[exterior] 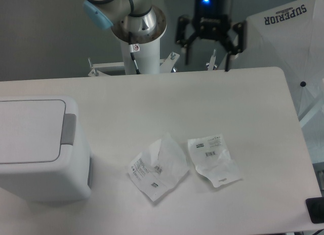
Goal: Open the trash can
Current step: 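Move the open gripper down toward the white trash can lid, then lower the gripper fingers onto the lid's hinged edge and push it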
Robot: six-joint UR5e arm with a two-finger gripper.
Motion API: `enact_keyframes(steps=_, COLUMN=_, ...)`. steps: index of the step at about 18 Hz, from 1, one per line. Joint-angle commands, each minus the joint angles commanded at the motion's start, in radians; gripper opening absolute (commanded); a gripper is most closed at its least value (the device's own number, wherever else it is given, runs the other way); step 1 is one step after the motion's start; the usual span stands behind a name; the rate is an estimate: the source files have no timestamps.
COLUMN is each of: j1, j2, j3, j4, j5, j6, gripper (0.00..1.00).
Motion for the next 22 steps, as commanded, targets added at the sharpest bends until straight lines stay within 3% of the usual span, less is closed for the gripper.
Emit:
enact_keyframes(steps=2, j1=-0.063, j2=-0.034, j3=-0.002, j4=0.077, j5=0.002, j6=-0.115, gripper=1.00)
enact_keyframes(steps=4, j1=-0.120, j2=-0.058, j3=-0.009, j4=0.111, j5=0.003, j6=-0.168, gripper=1.00)
enact_keyframes(steps=15, j1=-0.284, j2=-0.160, j3=0.029, j4=0.117, j5=0.003, j6=-0.360, gripper=1.00)
enact_keyframes(steps=22, j1=-0.339, j2=-0.216, j3=0.048, j4=0.142, j5=0.009, j6=-0.369, gripper=1.00)
